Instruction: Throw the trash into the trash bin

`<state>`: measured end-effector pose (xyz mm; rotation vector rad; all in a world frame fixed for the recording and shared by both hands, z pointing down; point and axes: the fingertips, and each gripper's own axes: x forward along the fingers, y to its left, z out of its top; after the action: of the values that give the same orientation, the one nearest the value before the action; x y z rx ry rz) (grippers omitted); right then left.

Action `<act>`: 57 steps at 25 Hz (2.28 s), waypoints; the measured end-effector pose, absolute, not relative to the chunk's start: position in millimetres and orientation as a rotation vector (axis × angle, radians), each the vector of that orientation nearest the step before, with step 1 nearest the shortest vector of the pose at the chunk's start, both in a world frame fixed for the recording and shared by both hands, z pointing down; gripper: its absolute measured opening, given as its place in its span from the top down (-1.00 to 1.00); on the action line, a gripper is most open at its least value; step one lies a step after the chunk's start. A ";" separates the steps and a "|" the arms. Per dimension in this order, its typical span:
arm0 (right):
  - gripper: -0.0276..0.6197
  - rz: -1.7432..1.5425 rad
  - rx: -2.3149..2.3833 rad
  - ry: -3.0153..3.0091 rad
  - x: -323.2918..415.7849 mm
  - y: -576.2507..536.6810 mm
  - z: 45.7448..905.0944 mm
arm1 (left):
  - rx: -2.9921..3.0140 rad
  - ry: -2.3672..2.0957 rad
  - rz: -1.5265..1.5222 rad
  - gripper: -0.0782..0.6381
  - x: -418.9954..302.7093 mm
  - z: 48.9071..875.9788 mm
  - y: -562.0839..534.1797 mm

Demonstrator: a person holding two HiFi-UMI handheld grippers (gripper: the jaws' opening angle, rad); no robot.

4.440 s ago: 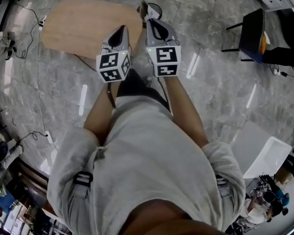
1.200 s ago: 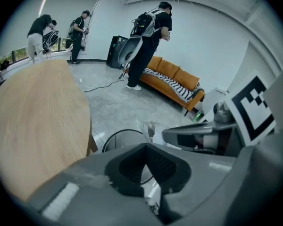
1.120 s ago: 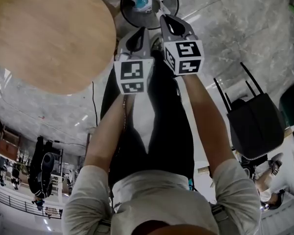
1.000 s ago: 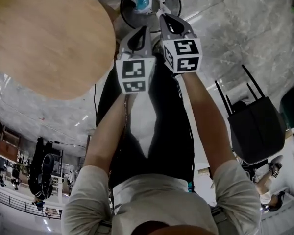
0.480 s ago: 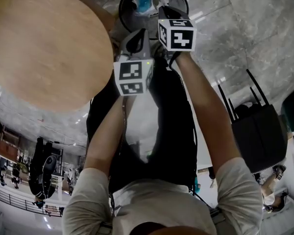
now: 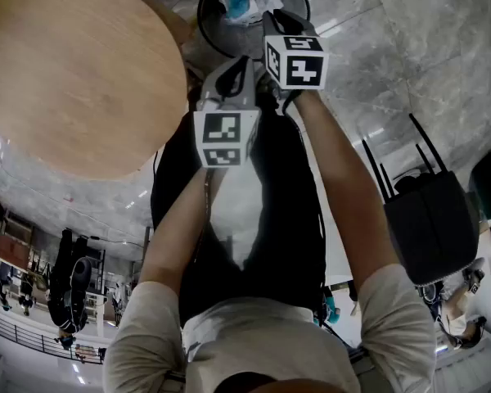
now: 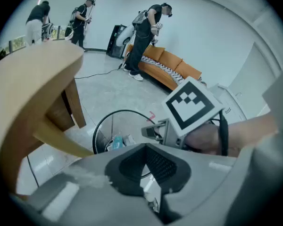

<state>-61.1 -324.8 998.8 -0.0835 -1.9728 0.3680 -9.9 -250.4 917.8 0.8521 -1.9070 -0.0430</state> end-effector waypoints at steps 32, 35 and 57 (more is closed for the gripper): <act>0.89 0.126 -0.172 -2.733 -0.1 -229.6 377.2 | 1.182 -2.278 0.007 0.73 -2.0 427.4 -177.7; 0.89 0.077 -0.096 -2.813 11.0 -205.5 325.6 | 1.304 -2.330 -0.010 0.73 1.3 371.5 -155.9; 0.89 -0.239 0.316 -3.076 128.9 -180.6 93.9 | 1.782 -2.530 -0.085 0.73 91.0 136.9 -147.5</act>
<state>128.9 -180.6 93.9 0.3162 -3.0764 -0.2387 91.0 -147.5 136.9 1.7821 -2.5299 -0.0848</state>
